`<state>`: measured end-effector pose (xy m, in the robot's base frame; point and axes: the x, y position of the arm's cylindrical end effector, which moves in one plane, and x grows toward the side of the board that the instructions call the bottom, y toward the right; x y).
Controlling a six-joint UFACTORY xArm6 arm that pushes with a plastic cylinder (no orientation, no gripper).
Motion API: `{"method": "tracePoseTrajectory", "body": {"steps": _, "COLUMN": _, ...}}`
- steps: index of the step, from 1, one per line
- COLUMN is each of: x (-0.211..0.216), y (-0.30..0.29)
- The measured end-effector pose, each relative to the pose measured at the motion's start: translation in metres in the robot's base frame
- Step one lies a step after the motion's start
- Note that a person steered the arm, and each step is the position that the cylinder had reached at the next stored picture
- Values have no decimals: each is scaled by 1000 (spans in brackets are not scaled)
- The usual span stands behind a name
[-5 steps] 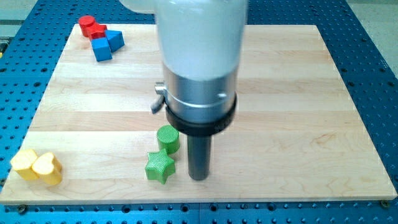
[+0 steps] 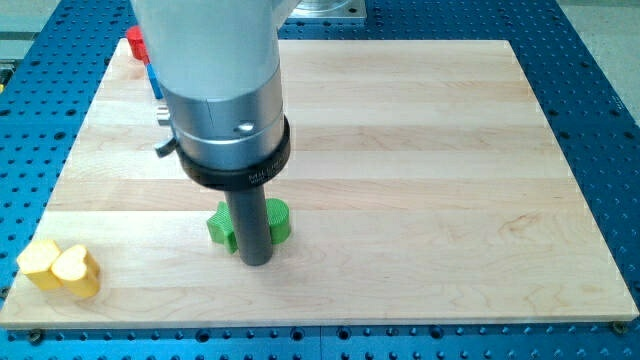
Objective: Move the green star diagonally to the top right of the yellow blocks
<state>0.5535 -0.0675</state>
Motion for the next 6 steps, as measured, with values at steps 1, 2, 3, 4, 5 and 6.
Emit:
{"method": "tracePoseTrajectory", "body": {"steps": 1, "x": -10, "y": -29}}
{"method": "tracePoseTrajectory", "body": {"steps": 2, "x": -56, "y": -31}}
{"method": "tracePoseTrajectory", "body": {"steps": 3, "x": -47, "y": -100}}
{"method": "tracePoseTrajectory", "body": {"steps": 4, "x": -92, "y": -56}}
{"method": "tracePoseTrajectory", "body": {"steps": 5, "x": -106, "y": -79}}
{"method": "tracePoseTrajectory", "body": {"steps": 6, "x": -90, "y": -110}}
